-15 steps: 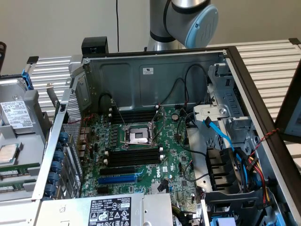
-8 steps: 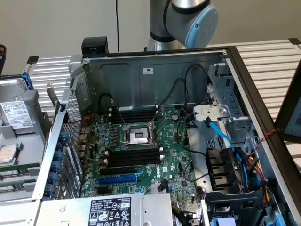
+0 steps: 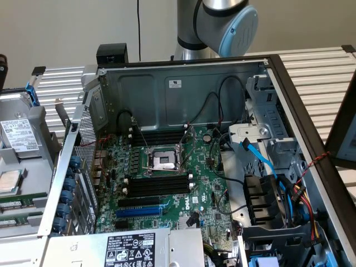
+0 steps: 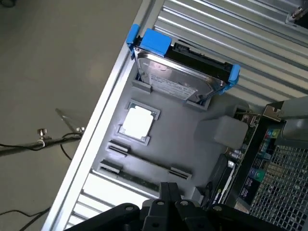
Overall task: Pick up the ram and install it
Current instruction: 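Reach for the ram, then pick up the ram and move it above insertion slot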
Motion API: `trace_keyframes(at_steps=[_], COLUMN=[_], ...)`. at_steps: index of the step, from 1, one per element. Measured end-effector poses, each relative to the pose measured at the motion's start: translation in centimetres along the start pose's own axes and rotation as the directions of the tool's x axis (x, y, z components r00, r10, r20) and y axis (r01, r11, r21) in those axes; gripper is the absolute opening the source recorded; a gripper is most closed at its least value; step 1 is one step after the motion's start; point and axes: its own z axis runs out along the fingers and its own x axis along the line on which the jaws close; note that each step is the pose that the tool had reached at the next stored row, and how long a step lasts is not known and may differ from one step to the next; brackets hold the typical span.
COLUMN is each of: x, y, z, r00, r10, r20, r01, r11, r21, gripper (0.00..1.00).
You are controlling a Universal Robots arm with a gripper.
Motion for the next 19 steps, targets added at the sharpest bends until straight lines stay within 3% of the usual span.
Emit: trace_keyframes(at_steps=[6, 15, 19], x=[0.11, 0.15, 0.15], y=[0.02, 0.04, 0.02], z=[0.24, 0.29, 0.59], r00=[0.9972, 0.9964, 0.9847], r10=[-0.075, -0.084, -0.173], r20=[-0.0047, -0.0059, -0.0154], r01=[0.075, 0.084, 0.173], r11=[0.9972, 0.9965, 0.9849], r21=[-0.0010, 0.0000, -0.0032], gripper=[0.11, 0.11, 0.11])
